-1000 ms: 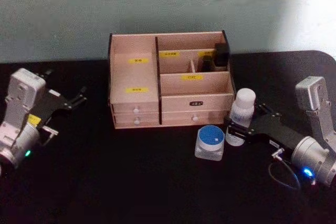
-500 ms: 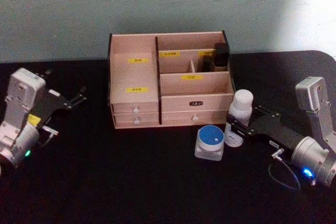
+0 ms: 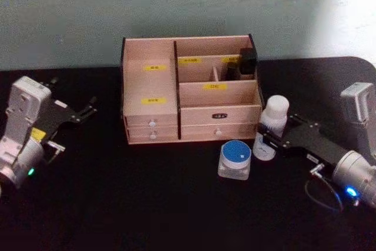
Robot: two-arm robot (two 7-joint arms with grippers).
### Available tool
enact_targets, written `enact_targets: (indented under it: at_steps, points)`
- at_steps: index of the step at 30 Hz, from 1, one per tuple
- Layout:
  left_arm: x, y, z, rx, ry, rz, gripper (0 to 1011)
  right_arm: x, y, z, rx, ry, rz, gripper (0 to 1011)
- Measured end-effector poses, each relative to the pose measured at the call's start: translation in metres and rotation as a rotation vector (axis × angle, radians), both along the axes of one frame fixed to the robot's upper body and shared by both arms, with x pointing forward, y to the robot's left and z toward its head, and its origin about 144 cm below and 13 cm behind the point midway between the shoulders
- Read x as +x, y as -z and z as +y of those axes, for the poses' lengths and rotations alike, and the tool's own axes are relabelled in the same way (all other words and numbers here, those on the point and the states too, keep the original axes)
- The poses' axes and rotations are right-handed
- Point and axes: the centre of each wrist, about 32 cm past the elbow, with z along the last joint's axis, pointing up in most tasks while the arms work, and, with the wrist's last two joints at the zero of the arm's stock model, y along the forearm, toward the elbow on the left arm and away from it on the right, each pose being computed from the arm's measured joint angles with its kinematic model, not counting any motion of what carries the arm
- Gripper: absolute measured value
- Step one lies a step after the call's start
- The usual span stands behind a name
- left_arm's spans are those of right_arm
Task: Pick up the facial cleanser and watermelon frost from the table and place them into the tiered storage box.
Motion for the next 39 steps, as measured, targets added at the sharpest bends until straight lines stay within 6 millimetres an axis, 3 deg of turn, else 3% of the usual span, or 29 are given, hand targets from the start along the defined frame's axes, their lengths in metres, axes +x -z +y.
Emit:
enact_targets:
  at_steps: [10, 16, 27, 39]
  points:
    - [0.000, 0.000, 0.000, 0.000, 0.000, 0.000, 1001, -0.007, -0.032, -0.007, 0.044, -0.029, -0.061, 600]
    - [0.000, 0.000, 0.000, 0.000, 0.000, 0.000, 1001, 0.000, -0.049, -0.008, 0.062, -0.049, -0.088, 600]
    - [0.000, 0.000, 0.000, 0.000, 0.000, 0.000, 1001, 0.040, -0.064, 0.005, 0.057, -0.086, -0.100, 600]
    - [0.000, 0.000, 0.000, 0.000, 0.000, 0.000, 1001, 0.100, -0.080, 0.035, 0.034, -0.125, -0.096, 600]
